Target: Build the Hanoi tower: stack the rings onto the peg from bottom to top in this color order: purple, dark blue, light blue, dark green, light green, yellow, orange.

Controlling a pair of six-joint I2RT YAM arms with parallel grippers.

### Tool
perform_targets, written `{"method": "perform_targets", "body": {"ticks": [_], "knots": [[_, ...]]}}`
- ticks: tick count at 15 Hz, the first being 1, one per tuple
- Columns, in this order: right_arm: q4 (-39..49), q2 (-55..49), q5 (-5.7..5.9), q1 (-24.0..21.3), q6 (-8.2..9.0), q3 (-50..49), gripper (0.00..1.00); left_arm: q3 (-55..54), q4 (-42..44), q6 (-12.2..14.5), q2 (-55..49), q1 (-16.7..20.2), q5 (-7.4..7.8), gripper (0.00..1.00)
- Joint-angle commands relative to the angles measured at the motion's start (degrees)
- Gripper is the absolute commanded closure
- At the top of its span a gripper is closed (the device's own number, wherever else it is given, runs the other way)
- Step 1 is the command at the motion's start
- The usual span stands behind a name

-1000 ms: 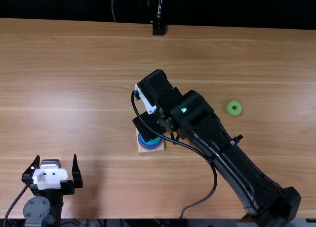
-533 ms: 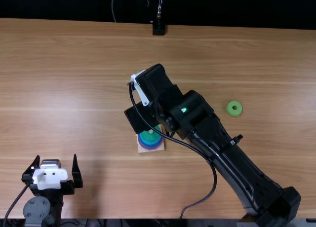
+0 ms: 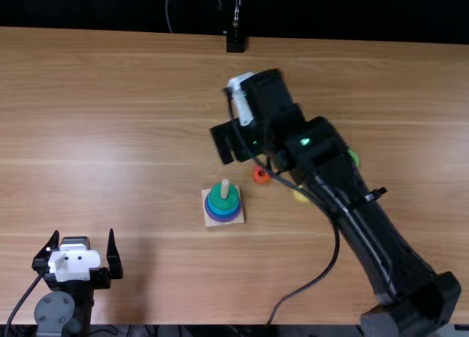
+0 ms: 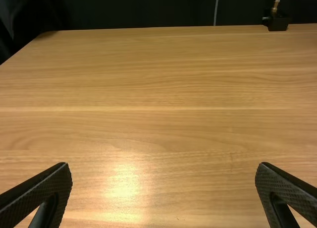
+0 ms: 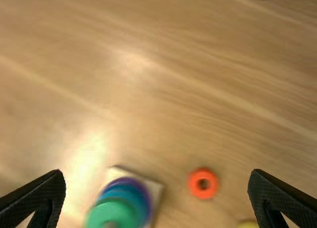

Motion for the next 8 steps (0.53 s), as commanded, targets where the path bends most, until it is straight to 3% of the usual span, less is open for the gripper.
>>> {"method": "perform_targets", "body": {"ticks": [1, 8], "knots": [[1.4, -1.2, 0.78, -4.9, -0.15, -3.3, 0.00, -5.9, -4.5, 0.2, -0.7, 0.5, -0.05, 0.00], [12.0, -3.4, 0.68, -20.7, -0.36, -17.7, 0.00, -5.9, -4.5, 0.2, -0.7, 0.5, -0.05, 0.00]]}}
